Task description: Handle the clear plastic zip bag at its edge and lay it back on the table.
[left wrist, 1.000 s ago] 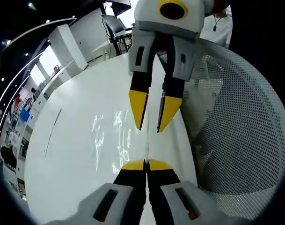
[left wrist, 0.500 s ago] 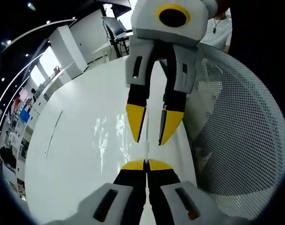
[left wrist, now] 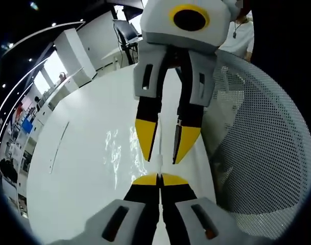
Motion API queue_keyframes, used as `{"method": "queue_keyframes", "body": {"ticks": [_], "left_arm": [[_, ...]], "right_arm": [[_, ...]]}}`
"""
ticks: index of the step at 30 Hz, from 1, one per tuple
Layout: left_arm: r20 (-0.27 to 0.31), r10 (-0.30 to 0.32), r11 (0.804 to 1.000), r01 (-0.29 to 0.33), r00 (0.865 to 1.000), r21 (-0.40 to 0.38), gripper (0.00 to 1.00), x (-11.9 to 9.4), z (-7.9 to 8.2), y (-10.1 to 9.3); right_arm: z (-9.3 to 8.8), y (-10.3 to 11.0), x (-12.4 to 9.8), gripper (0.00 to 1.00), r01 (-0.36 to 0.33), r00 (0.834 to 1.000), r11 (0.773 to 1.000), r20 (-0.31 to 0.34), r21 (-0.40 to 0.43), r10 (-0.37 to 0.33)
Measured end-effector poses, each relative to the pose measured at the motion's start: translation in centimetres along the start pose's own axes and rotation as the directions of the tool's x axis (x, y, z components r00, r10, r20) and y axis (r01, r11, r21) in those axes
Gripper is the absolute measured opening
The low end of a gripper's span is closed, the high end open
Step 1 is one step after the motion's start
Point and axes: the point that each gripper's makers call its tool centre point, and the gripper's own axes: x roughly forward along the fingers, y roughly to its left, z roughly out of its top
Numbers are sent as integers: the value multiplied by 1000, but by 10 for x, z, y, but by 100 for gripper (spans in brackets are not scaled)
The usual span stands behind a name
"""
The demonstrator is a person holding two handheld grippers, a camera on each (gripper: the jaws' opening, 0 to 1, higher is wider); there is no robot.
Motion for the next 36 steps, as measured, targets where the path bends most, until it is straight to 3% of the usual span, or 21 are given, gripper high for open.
{"method": "queue_keyframes", "body": {"ticks": [13,26,36], "left_arm": [[0,-6,1000,6,1000,-1,0,1,3,1],[-12,-32,999,32,999,-6,0,6,2,-3],[-16,-27,1000,27,999,-11,0,7,2,-3]], "right_arm": [[-2,-2,2,12,-7,1000,1000,-4,3,7],[0,-1,5,1,-18,1000,1000,-13,-17,18],[-1,-2,6,0,-27,1000,1000,-15,7,27]]}}
